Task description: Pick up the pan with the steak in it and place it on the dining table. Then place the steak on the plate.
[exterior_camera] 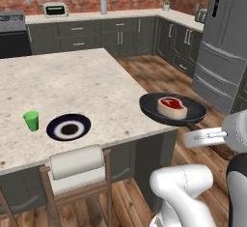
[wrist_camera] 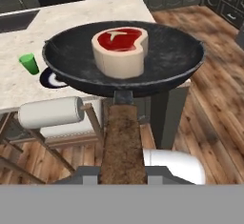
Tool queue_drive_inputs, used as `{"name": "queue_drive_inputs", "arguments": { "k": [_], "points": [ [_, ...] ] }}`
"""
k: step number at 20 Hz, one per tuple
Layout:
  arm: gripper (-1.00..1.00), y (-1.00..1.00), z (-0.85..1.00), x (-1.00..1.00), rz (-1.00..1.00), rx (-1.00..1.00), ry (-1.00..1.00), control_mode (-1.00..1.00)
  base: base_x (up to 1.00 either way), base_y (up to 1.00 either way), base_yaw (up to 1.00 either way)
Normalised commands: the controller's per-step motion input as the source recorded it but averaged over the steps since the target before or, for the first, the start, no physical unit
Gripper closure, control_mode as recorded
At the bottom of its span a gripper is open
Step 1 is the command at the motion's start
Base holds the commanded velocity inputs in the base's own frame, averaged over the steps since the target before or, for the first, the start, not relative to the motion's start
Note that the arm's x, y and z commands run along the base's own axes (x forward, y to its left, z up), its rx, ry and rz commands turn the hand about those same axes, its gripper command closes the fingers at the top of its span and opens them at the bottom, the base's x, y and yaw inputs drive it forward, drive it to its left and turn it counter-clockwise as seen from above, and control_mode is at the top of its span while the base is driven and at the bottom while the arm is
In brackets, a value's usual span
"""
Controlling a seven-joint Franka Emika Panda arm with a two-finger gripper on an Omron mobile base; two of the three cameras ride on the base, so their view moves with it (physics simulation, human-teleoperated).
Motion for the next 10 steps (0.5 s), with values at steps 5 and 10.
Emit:
{"name": "queue_drive_inputs", "arguments": {
  "k": [5, 10],
  "points": [
    [1.00, 0.00, 0.00, 0.00, 0.00, 0.00, 0.00, 1.00, 0.92, 0.34, 0.00],
    [1.00, 0.06, -0.05, 0.15, 0.00, -0.02, 0.02, -1.00, 0.64, 0.27, 0.00]
  ]
}}
